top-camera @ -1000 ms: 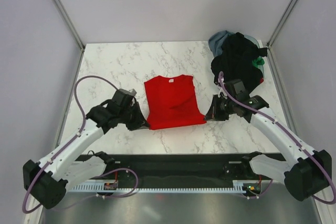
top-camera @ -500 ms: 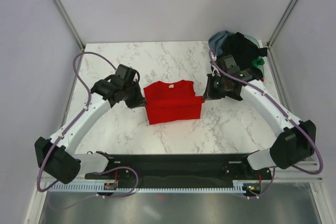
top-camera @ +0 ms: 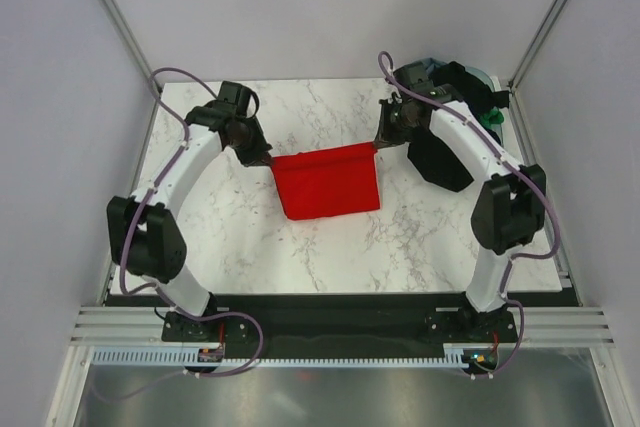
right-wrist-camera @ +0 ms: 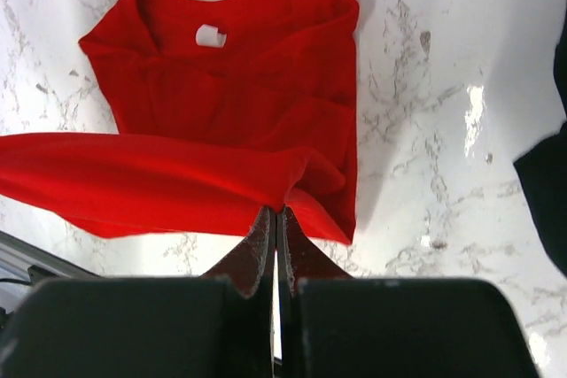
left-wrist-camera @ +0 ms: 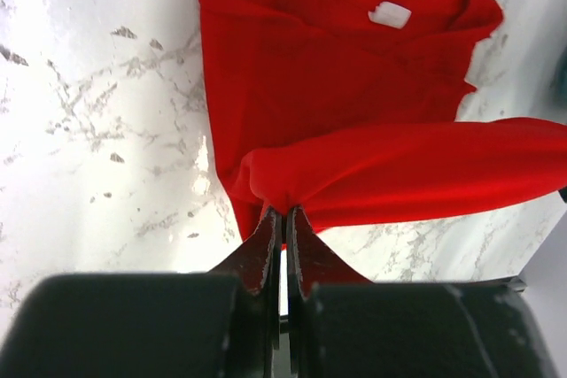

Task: Fold and stack the t-shirts
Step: Fold the tshirt

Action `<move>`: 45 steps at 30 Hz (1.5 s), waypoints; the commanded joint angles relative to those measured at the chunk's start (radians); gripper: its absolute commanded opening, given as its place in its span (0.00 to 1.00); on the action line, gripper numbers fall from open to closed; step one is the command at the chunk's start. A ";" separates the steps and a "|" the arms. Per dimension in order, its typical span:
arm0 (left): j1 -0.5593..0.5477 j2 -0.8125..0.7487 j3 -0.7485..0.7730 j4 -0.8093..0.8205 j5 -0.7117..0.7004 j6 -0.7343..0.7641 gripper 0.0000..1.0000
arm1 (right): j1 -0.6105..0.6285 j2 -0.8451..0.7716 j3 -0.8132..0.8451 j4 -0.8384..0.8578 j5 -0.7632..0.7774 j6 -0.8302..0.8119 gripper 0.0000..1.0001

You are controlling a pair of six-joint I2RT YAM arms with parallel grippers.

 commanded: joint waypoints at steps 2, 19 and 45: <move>0.054 0.133 0.102 -0.021 -0.019 0.104 0.02 | -0.036 0.113 0.126 -0.022 0.052 -0.036 0.00; 0.119 0.536 0.515 -0.198 0.029 0.171 0.64 | -0.061 0.483 0.540 -0.072 0.015 0.032 0.69; -0.061 -0.115 -0.835 1.183 0.267 0.006 0.69 | 0.063 -0.400 -0.601 0.247 -0.070 0.086 0.68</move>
